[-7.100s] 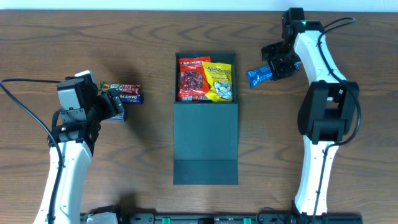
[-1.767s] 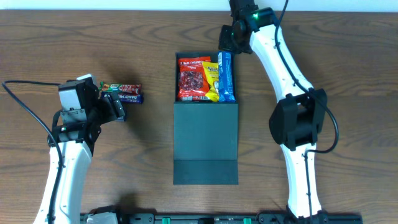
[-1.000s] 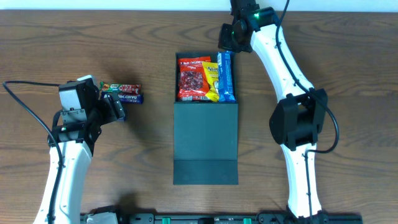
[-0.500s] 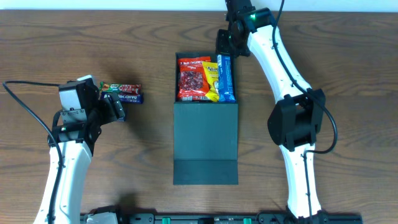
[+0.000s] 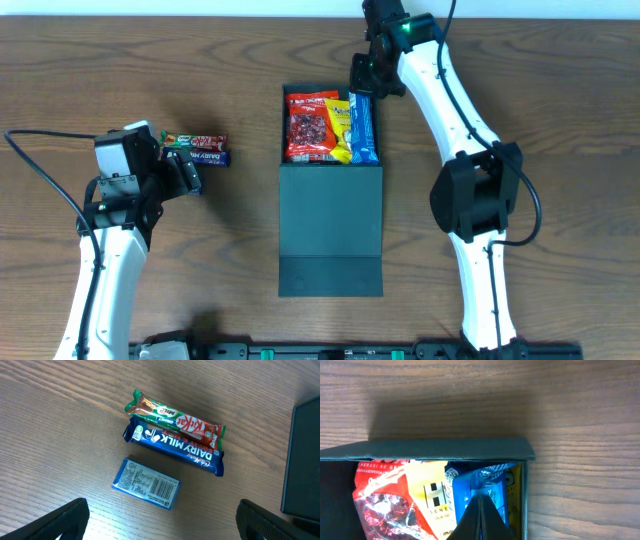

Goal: Pack container
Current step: 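Push the blue bar down into the box with the right gripper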

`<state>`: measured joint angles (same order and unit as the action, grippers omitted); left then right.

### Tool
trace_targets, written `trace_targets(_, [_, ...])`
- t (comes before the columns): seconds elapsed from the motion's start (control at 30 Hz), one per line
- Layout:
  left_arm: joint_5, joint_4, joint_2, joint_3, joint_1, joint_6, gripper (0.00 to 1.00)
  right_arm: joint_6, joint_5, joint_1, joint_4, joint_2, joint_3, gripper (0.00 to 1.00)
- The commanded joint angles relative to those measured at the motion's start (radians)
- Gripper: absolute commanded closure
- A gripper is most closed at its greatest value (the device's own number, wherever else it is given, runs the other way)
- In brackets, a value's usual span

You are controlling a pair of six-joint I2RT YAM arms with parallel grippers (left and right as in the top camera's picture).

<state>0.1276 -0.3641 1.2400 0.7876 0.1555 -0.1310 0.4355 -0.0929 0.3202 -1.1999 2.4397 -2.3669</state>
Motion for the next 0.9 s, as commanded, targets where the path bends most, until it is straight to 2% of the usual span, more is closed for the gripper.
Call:
trace_targets(0.0, [-0.005, -0.006, 0.003, 0.027, 0.001, -0.003, 0.05, -0.013, 0.012, 0.012, -0.013, 0.012, 0.004, 0.99])
trace_targets(0.27, [-0.004, -0.005, 0.003, 0.027, 0.001, -0.003, 0.05, -0.056, 0.059, 0.031, -0.012, -0.089, -0.014, 0.99])
trace_targets(0.43, [-0.004, -0.005, 0.003, 0.027, 0.001, -0.003, 0.05, -0.057, 0.06, 0.049, -0.103, -0.082, -0.008, 0.99])
trace_targets(0.63, [-0.005, -0.005, 0.003, 0.027, 0.001, -0.003, 0.05, -0.059, 0.061, 0.054, -0.128, -0.081, 0.004, 0.99])
trace_targets(0.87, [-0.005, -0.002, 0.003, 0.027, 0.001, -0.003, 0.05, -0.059, 0.059, 0.054, -0.125, -0.081, 0.096, 0.99])
